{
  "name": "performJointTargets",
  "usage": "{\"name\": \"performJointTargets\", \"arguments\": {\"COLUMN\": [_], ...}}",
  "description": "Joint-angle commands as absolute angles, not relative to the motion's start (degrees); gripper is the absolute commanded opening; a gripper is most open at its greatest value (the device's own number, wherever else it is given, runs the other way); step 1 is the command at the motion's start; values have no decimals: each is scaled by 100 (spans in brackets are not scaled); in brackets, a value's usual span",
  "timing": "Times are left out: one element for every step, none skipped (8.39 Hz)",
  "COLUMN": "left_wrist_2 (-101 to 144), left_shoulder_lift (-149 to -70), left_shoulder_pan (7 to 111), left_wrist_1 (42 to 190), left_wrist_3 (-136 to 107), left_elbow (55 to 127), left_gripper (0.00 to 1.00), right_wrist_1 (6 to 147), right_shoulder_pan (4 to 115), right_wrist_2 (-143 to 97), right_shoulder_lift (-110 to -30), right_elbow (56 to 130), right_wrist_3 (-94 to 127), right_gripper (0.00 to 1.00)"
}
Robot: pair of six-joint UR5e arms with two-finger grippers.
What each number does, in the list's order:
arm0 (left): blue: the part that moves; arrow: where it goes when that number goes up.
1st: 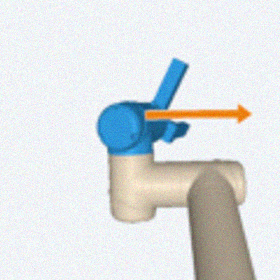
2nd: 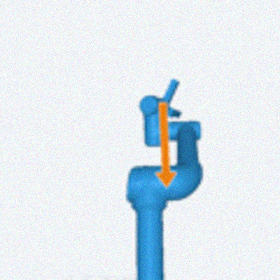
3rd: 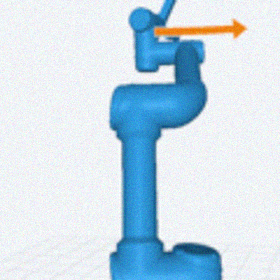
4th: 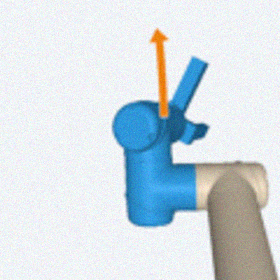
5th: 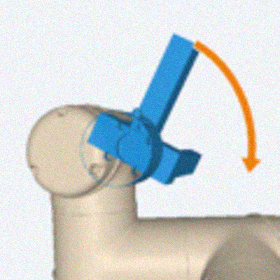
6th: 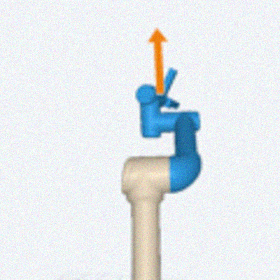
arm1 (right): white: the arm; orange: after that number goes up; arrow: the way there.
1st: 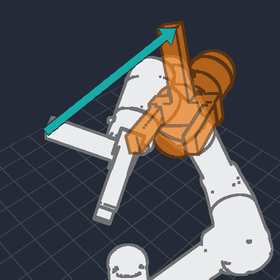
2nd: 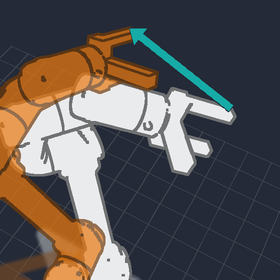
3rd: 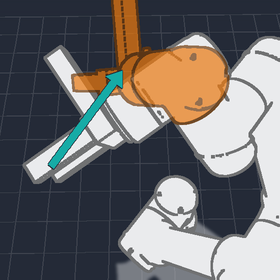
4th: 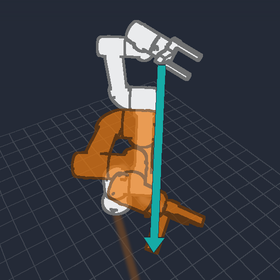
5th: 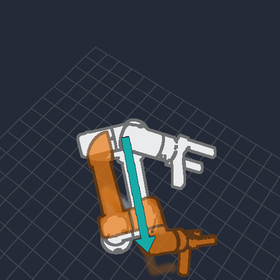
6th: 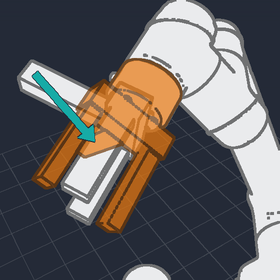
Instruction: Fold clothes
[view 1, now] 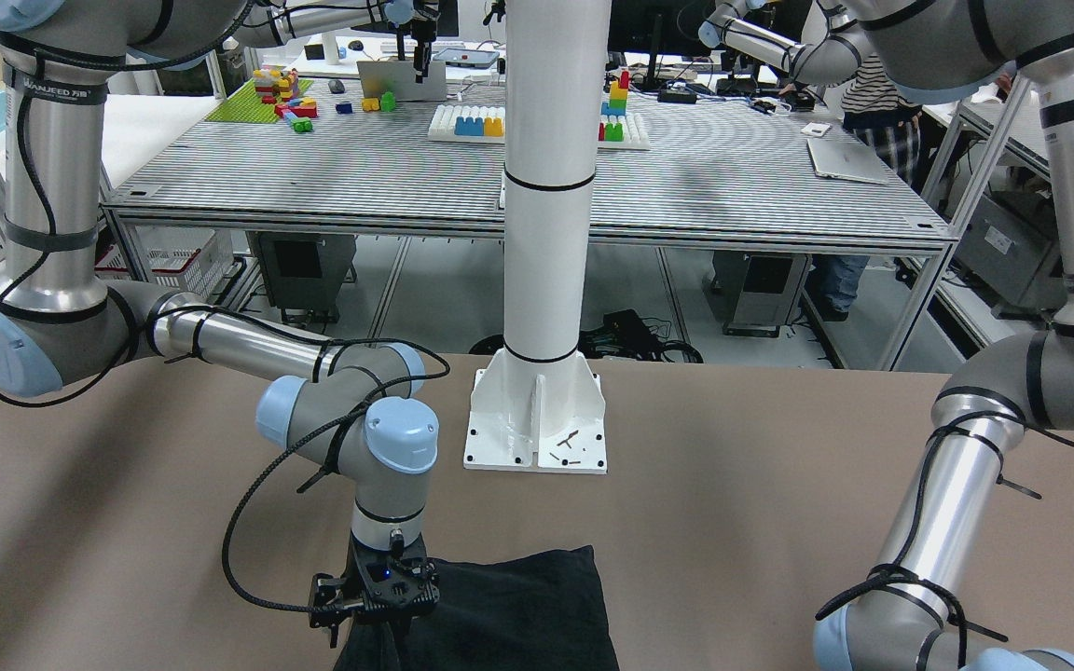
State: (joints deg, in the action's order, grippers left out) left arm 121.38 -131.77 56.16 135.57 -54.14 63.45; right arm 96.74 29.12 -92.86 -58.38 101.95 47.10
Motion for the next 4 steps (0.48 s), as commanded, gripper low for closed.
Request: {"name": "performJointTargets", "arguments": {"left_wrist_2": [12138, 12138, 12138, 12138], "left_shoulder_lift": [-13192, -13192, -13192, -13201], "left_shoulder_pan": [5616, 5616, 5616, 5608], "left_wrist_1": [13553, 13553, 13553, 13553], "left_wrist_3": [-5414, -5414, -5414, -5414], "left_elbow": [6337, 6337, 6337, 6328], "left_gripper": [95, 95, 95, 95], "right_wrist_1": [9213, 9194, 9193, 9193], "right_shoulder_pan": [2997, 2988, 2988, 2980], "right_wrist_2": [-9290, -9290, -9299, -9299], "right_shoulder_lift": [-5572, -5581, -5564, -5546], "right_elbow": [9503, 9475, 9475, 9483], "right_wrist_3": [4667, 4676, 4693, 4702], "right_gripper": [80, 68, 54, 44]}}
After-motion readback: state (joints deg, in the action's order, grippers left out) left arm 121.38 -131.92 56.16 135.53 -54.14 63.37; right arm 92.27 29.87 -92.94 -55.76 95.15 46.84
